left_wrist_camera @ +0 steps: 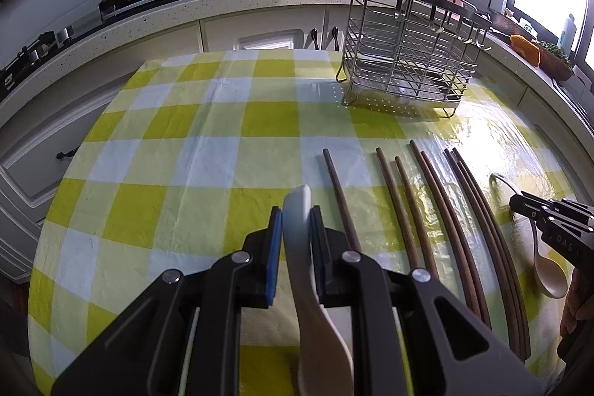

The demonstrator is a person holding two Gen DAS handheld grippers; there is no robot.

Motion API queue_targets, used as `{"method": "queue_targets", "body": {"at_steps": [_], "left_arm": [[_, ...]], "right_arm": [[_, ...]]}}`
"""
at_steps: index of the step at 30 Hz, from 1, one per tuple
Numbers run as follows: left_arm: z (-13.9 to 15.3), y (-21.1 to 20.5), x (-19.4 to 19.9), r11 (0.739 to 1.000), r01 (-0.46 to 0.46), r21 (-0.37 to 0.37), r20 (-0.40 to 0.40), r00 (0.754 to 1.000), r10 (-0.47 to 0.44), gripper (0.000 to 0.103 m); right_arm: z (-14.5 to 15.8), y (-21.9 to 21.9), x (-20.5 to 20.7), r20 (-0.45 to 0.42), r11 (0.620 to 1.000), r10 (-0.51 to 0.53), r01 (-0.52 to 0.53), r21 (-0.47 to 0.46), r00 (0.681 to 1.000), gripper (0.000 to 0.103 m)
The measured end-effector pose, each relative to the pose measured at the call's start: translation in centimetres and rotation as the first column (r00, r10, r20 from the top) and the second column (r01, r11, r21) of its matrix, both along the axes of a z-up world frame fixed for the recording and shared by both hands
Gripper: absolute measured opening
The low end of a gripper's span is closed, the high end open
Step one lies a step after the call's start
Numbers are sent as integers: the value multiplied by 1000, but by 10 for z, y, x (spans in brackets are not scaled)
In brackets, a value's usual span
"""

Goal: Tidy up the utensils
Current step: 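Close the right gripper on the white ladle handle, then lift the white ladle with the right gripper and carry it to the wire rack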

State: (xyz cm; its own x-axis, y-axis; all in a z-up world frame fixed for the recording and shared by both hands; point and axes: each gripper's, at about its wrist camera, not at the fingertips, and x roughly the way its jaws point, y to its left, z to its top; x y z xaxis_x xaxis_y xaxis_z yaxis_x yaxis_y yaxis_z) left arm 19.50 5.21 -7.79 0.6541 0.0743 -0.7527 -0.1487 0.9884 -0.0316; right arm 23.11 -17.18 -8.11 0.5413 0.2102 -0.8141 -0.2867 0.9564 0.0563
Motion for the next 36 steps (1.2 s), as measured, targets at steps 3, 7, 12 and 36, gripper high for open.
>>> {"method": "queue_targets", "body": {"at_steps": [3, 7, 12, 36], "left_arm": [[0, 0, 3, 1000, 3, 0, 1, 1000, -3, 15], [0, -1, 4, 1000, 3, -10, 6, 1000, -3, 15], [-1, -1, 4, 1000, 6, -17, 7, 1000, -6, 15], [97, -14, 6, 999, 25, 46, 256, 966, -36, 13]], "right_arm": [[-1, 3, 6, -25, 1000, 15, -16, -18, 1000, 15], [-2, 11, 13, -57, 997, 44, -47, -56, 997, 17], [0, 14, 18, -56, 996, 61, -64, -58, 997, 14], [112, 5, -11, 322, 995, 14, -44, 85, 947, 11]]}}
